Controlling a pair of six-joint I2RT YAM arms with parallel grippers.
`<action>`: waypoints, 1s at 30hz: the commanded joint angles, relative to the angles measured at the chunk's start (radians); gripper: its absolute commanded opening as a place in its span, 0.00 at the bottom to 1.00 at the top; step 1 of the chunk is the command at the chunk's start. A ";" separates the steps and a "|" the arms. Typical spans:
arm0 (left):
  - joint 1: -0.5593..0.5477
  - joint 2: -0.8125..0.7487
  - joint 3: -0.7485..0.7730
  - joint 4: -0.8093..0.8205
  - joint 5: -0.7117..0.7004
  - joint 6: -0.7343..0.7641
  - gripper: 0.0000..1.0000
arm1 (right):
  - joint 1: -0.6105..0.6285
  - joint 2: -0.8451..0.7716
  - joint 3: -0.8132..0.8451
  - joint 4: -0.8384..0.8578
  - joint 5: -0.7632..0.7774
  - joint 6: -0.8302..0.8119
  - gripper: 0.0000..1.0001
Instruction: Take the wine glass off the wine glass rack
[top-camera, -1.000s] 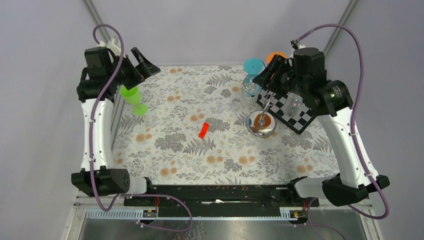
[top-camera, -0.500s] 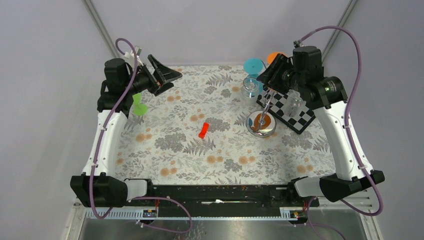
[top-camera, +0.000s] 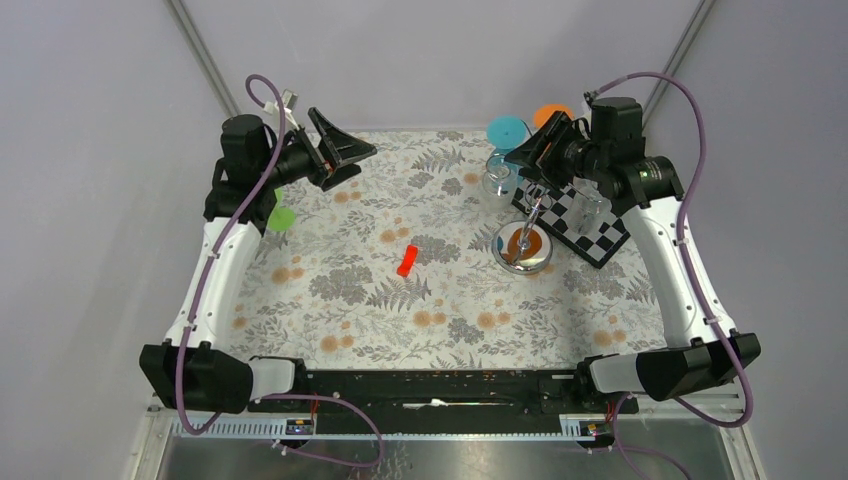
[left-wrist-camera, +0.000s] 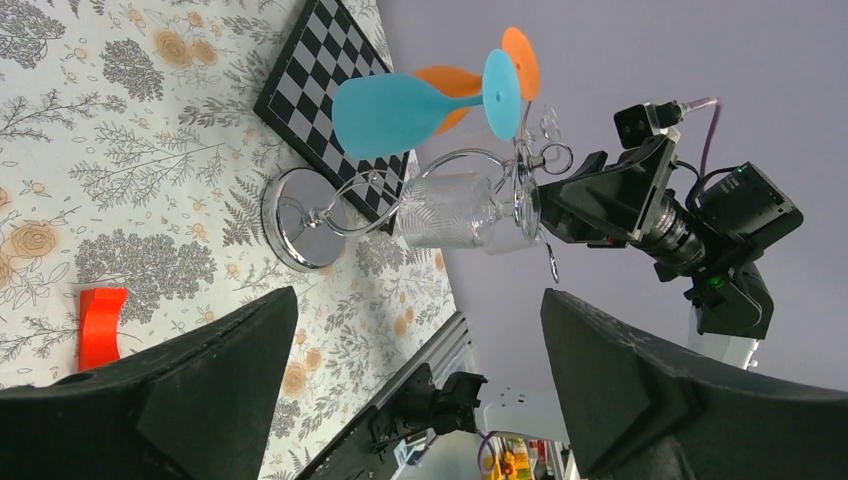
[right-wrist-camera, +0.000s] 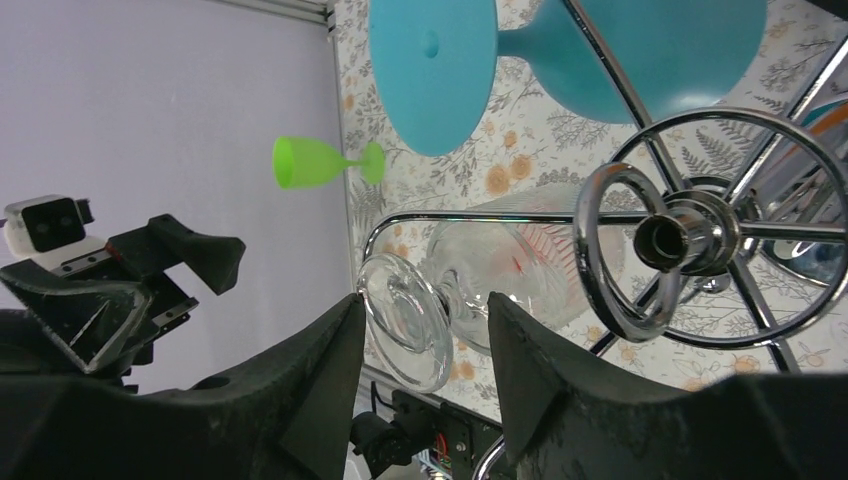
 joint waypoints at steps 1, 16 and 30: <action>-0.002 0.004 0.033 0.059 0.014 -0.008 0.99 | -0.020 -0.021 -0.016 0.060 -0.095 0.022 0.55; -0.002 0.033 0.087 0.034 -0.003 0.007 0.99 | -0.052 -0.022 -0.047 0.106 -0.247 0.008 0.49; -0.001 0.022 0.078 0.033 -0.009 0.003 0.99 | -0.065 -0.025 -0.081 0.150 -0.280 0.014 0.31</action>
